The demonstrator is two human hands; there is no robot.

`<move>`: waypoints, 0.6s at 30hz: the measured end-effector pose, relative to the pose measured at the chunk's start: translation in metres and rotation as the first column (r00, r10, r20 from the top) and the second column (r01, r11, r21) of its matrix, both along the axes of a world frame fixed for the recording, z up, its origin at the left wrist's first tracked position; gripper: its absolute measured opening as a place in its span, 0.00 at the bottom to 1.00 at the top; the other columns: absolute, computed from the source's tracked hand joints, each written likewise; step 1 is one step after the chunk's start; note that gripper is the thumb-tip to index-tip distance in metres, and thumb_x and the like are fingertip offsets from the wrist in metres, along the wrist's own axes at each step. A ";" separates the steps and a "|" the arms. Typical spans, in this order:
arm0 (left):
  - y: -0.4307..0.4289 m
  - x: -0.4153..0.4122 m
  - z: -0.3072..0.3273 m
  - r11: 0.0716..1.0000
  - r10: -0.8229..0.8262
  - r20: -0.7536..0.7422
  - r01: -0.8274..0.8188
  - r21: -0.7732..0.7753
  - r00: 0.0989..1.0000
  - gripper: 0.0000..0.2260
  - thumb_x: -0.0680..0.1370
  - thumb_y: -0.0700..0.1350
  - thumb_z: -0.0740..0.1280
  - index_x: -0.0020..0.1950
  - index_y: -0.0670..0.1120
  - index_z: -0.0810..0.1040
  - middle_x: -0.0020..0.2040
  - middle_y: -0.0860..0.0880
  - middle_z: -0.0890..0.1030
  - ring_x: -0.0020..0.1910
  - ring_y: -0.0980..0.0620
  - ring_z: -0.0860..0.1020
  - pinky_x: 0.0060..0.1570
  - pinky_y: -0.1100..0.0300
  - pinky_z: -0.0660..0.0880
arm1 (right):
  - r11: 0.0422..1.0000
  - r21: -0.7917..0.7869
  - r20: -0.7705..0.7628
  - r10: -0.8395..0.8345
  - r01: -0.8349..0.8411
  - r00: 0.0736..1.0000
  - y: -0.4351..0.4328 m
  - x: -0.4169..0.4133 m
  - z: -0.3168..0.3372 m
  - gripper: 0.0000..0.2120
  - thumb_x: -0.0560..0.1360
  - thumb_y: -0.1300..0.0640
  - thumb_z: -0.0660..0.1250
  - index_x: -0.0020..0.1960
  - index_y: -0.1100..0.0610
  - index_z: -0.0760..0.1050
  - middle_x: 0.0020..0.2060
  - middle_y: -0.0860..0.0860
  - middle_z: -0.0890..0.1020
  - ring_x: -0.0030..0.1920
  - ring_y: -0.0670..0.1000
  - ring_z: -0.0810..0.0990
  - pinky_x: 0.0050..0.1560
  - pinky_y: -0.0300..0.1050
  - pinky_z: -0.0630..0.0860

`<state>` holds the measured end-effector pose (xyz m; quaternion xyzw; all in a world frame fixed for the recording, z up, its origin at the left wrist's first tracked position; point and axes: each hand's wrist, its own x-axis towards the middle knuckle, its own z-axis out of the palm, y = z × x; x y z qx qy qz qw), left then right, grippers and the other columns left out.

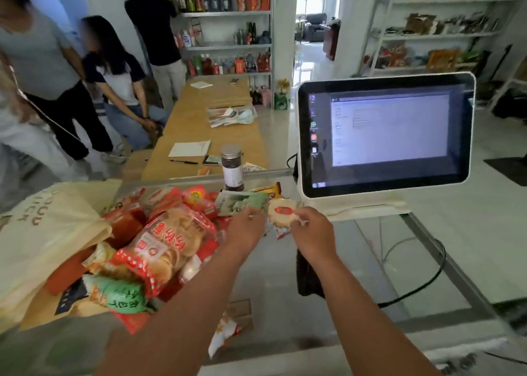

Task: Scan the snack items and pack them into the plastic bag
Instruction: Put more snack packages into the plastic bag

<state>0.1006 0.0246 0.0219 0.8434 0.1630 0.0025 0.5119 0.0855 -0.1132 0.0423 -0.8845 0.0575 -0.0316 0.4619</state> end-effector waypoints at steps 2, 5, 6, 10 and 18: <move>-0.010 0.011 -0.009 0.999 -0.005 -0.034 0.006 0.038 0.999 0.14 0.80 0.49 0.58 0.59 0.46 0.79 0.58 0.46 0.80 0.57 0.45 0.76 0.55 0.55 0.72 | 0.999 -0.040 -0.077 0.033 -0.036 0.996 -0.009 0.022 -0.010 0.12 0.77 0.59 0.63 0.60 0.56 0.76 0.56 0.52 0.80 0.54 0.52 0.77 0.48 0.38 0.69; -0.021 0.020 -0.014 0.998 -0.045 -0.067 0.048 0.038 0.997 0.16 0.81 0.47 0.58 0.67 0.46 0.75 0.63 0.47 0.78 0.61 0.46 0.75 0.60 0.54 0.71 | 0.984 -0.124 -0.206 0.100 -0.127 0.973 -0.016 0.046 -0.025 0.10 0.79 0.53 0.60 0.57 0.55 0.75 0.49 0.50 0.80 0.46 0.51 0.77 0.46 0.41 0.69; -0.024 0.021 -0.016 0.996 -0.069 -0.074 0.072 0.045 0.995 0.17 0.81 0.47 0.58 0.69 0.47 0.73 0.66 0.47 0.76 0.63 0.46 0.74 0.62 0.55 0.70 | 0.981 -0.133 -0.243 0.107 -0.143 0.964 -0.017 0.051 -0.028 0.10 0.79 0.53 0.60 0.55 0.55 0.75 0.45 0.50 0.79 0.43 0.50 0.75 0.44 0.41 0.68; -0.032 0.028 -0.016 0.984 -0.138 -0.109 0.148 0.094 0.984 0.20 0.82 0.45 0.57 0.74 0.45 0.66 0.72 0.45 0.69 0.69 0.47 0.68 0.62 0.61 0.64 | 0.999 0.025 -0.364 0.038 -0.032 0.931 -0.023 0.066 -0.044 0.11 0.77 0.51 0.63 0.52 0.58 0.77 0.44 0.53 0.81 0.40 0.49 0.77 0.43 0.43 0.73; -0.030 0.029 -0.026 0.912 -0.316 -0.116 0.335 0.238 0.942 0.20 0.83 0.43 0.56 0.76 0.45 0.65 0.73 0.43 0.68 0.70 0.45 0.67 0.66 0.58 0.65 | 0.934 0.173 -0.578 -0.160 0.311 0.800 -0.015 0.080 -0.043 0.09 0.74 0.56 0.70 0.39 0.60 0.73 0.33 0.53 0.79 0.30 0.47 0.77 0.32 0.37 0.74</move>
